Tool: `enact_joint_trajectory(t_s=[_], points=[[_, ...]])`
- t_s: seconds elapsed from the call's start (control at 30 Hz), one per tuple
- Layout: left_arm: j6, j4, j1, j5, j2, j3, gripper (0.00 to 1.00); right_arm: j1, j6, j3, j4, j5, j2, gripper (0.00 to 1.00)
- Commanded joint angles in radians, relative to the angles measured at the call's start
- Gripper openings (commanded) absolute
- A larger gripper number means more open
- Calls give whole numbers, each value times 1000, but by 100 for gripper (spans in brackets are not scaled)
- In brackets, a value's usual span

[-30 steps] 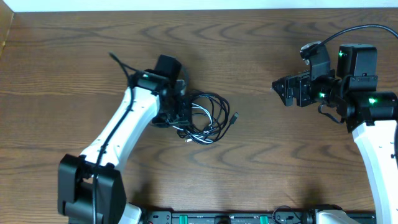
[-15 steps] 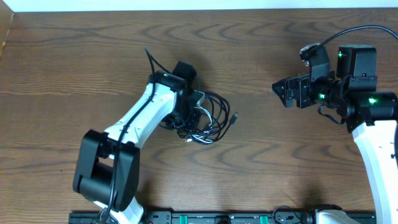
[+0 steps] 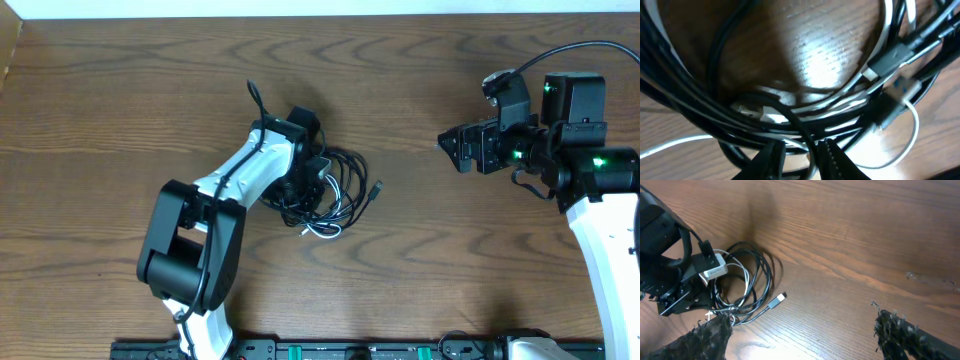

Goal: Untangle cables
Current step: 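Lower the left gripper onto the cable bundle and grasp black cables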

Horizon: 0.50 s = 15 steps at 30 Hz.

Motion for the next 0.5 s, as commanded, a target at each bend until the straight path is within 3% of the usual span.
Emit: enact_joint_trajectory(t_s=[0.0, 0.23, 0.33, 0.47], points=[[13, 9, 2, 15, 16, -8, 27, 8, 8, 21, 0, 2, 0, 90], [13, 13, 2, 14, 16, -8, 25, 8, 8, 21, 0, 2, 0, 90], [13, 31, 2, 10, 16, -9, 7, 8, 8, 21, 0, 2, 0, 90], [-7, 34, 4, 10, 10, 7, 7, 8, 9, 21, 0, 0, 0, 89]])
